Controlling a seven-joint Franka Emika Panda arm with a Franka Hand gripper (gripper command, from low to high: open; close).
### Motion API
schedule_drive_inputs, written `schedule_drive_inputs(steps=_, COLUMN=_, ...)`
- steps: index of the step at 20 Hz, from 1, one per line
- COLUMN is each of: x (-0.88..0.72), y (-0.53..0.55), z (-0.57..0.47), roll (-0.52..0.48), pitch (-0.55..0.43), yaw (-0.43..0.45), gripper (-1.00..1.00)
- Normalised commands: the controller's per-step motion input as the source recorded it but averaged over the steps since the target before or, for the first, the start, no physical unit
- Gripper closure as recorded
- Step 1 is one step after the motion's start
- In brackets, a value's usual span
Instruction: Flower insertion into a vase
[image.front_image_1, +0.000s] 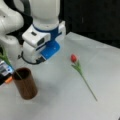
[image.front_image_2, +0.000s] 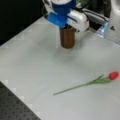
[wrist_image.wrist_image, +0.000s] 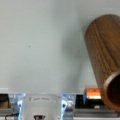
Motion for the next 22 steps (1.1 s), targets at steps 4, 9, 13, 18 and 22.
schedule_drive_inputs(steps=4, x=0.06, y=0.44, z=-0.17, roll=0.074, pitch=-0.342, yaw=-0.101, gripper=-1.00)
schedule_drive_inputs(steps=9, x=0.17, y=0.47, z=-0.27, roll=0.078, pitch=-0.224, yaw=-0.173, gripper=-1.00)
schedule_drive_inputs(steps=13, x=0.29, y=0.51, z=-0.32, roll=0.074, pitch=-0.135, yaw=-0.170, gripper=-1.00)
schedule_drive_inputs(steps=18, x=0.26, y=0.39, z=-0.33, roll=0.042, pitch=-0.082, yaw=-0.131, gripper=-1.00)
schedule_drive_inputs(steps=22, x=0.20, y=0.22, z=-0.31, roll=-0.029, pitch=-0.048, yaw=-0.091, gripper=-1.00)
